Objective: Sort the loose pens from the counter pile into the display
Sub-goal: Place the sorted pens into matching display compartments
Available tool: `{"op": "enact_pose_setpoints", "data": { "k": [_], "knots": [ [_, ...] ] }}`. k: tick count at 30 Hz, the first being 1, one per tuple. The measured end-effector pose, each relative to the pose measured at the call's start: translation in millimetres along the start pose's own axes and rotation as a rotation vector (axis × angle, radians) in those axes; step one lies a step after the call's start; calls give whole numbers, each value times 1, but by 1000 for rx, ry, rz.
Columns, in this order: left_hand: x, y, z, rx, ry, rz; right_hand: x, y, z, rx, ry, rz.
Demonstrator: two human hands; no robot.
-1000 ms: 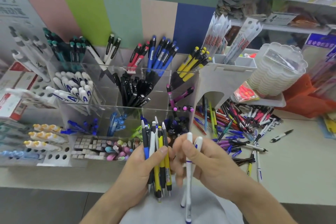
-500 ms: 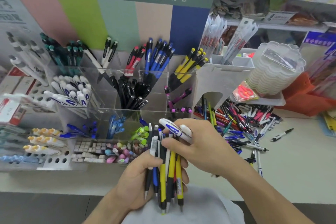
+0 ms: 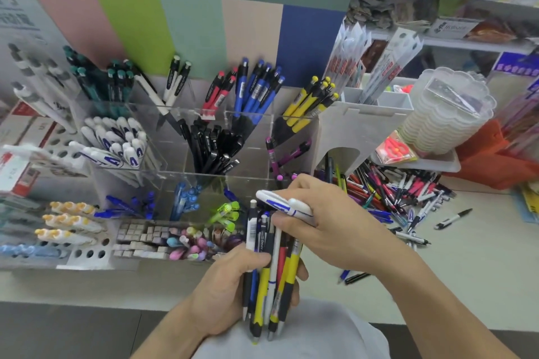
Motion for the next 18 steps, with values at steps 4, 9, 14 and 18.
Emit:
{"op": "enact_pose_setpoints", "data": {
  "k": [4,9,14,18],
  "knots": [
    [1,1,0,-15,43,-6,-1,0,-6,74,38,-22],
    [-1,2,2,-36,204,4,-11,-4,-15,35,296,4],
    [-11,-1,1,-43,468,15,-18,-9,-16,-36,413,56],
    [-14,-2,-5,-21,539,-16,-20,-14,-16,-89,476,92]
  ]
}}
Point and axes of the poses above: each hand's wrist, its own y-axis towards the middle knuckle, its own z-axis out of the palm, x = y × z, the point moved 2 cm from there along y, towards the middle knuckle, and after that the axes turned 11 degrees about -z, right-handed, at the moved point
